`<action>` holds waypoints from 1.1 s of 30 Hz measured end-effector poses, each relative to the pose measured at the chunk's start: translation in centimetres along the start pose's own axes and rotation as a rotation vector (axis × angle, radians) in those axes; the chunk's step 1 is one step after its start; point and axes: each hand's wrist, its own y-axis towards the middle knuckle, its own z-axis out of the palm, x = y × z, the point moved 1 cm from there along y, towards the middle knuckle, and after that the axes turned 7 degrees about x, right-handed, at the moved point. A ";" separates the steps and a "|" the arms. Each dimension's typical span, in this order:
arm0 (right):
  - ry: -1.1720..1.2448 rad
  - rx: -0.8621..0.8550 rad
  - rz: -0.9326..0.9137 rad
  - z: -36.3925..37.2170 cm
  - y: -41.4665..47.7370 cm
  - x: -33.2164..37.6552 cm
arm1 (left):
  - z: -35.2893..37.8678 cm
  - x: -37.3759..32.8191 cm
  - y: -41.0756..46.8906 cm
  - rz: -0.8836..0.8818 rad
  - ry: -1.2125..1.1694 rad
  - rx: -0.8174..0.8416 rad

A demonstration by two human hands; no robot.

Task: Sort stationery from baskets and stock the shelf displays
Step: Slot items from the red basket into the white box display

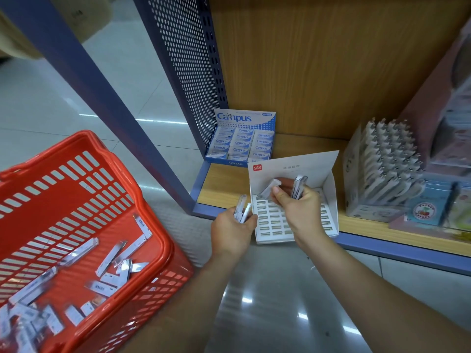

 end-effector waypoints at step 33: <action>-0.148 0.107 -0.002 -0.2 0.5 0.0 | -1.8 -5.5 2.2 0.335 0.210 -0.053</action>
